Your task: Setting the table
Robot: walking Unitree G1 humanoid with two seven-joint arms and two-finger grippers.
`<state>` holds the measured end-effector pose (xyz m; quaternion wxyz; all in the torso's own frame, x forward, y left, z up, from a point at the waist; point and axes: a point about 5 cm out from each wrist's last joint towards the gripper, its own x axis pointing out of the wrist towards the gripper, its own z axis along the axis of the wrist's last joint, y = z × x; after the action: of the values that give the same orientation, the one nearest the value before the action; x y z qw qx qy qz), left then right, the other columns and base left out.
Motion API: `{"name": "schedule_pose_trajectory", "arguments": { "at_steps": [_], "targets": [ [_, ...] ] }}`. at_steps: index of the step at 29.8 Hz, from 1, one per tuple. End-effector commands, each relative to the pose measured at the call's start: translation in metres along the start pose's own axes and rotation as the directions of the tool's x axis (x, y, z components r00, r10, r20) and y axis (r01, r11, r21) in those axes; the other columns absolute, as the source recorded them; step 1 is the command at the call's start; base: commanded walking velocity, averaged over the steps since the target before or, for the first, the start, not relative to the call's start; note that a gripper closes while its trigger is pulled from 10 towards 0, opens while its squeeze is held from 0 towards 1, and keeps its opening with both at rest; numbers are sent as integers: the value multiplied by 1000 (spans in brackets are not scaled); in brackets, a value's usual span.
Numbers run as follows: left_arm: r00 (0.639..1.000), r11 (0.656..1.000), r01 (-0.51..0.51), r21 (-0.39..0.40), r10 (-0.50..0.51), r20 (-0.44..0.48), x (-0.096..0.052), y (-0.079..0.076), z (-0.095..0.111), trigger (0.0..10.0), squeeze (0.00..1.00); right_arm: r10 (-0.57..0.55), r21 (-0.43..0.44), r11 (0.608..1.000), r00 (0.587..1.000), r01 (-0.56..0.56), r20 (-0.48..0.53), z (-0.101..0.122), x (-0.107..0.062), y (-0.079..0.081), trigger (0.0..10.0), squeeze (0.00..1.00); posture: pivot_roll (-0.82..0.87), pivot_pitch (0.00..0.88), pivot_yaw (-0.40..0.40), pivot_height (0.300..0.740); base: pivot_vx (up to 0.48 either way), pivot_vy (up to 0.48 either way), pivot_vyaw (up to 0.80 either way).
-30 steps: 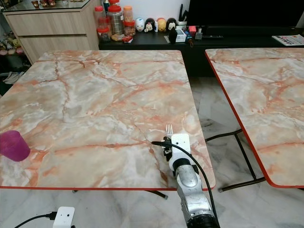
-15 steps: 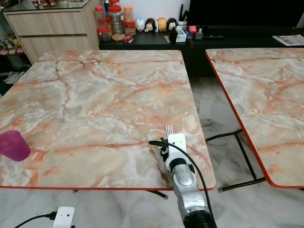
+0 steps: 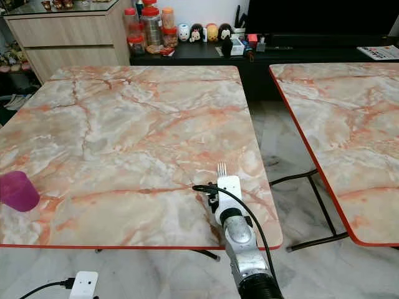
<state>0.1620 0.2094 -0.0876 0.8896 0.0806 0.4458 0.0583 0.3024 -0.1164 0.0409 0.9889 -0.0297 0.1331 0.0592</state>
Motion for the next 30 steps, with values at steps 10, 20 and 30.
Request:
{"name": "schedule_pose_trajectory", "arguments": {
  "at_steps": [10,20,30],
  "targets": [
    [1000,1000,7,1,-7,-25,-1,1,-5,10000,0,-69,16,998,998,69,7,0,-1,-5,10000,0,2,58,15,740,0,0,0],
    [1000,1000,9,3,-9,-27,-1,0,-4,10000,0,-63,19,998,998,63,-15,-5,-2,-4,10000,0,4,57,16,740,0,0,0],
    [999,1000,11,8,-11,-35,-1,1,-6,10000,0,-81,30,996,990,85,-113,-19,-3,-3,10000,0,7,60,19,740,0,0,0]
  ]
}}
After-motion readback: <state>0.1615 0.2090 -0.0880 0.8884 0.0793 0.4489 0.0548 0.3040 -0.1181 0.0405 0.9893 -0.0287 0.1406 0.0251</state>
